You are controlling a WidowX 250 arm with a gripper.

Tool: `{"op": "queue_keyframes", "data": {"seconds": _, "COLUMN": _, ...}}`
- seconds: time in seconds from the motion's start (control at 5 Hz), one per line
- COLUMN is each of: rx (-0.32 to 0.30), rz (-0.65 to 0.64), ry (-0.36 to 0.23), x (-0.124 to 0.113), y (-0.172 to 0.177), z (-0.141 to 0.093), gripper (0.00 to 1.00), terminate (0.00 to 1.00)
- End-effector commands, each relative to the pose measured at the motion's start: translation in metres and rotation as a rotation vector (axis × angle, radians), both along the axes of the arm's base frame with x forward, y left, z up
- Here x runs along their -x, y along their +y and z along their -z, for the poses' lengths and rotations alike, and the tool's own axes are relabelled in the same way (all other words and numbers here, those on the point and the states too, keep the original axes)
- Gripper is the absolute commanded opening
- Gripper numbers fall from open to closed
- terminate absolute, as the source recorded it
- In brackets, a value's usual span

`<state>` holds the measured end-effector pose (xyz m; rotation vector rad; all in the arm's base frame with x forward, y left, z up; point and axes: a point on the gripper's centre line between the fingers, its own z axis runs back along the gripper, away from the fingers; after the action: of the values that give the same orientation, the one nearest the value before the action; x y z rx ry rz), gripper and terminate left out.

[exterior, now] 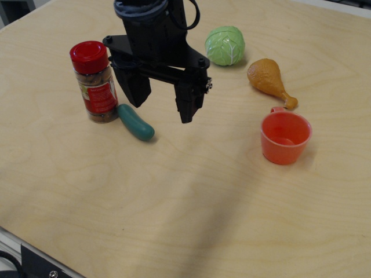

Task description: Put cucumber in cup

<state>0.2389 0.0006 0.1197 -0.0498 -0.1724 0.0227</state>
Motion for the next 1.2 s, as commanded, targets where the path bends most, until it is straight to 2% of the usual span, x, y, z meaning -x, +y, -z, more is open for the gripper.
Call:
{"op": "queue_keyframes", "data": {"seconds": 0.0, "rx": 0.000, "rz": 0.000, "ry": 0.000, "x": 0.000, "y": 0.000, "z": 0.000, "gripper": 1.00, "terminate": 0.00}}
{"op": "queue_keyframes", "data": {"seconds": 0.2, "rx": -0.085, "rz": -0.251, "ry": -0.030, "x": -0.002, "y": 0.024, "z": 0.006, "gripper": 1.00, "terminate": 0.00}}
{"op": "queue_keyframes", "data": {"seconds": 0.6, "rx": -0.163, "rz": -0.753, "ry": -0.063, "x": -0.021, "y": 0.056, "z": 0.033, "gripper": 1.00, "terminate": 0.00}}
{"op": "queue_keyframes", "data": {"seconds": 0.8, "rx": -0.092, "rz": -0.911, "ry": -0.079, "x": -0.034, "y": 0.071, "z": 0.044, "gripper": 1.00, "terminate": 0.00}}
{"op": "queue_keyframes", "data": {"seconds": 1.0, "rx": -0.045, "rz": -0.924, "ry": -0.116, "x": -0.042, "y": 0.083, "z": 0.052, "gripper": 1.00, "terminate": 0.00}}
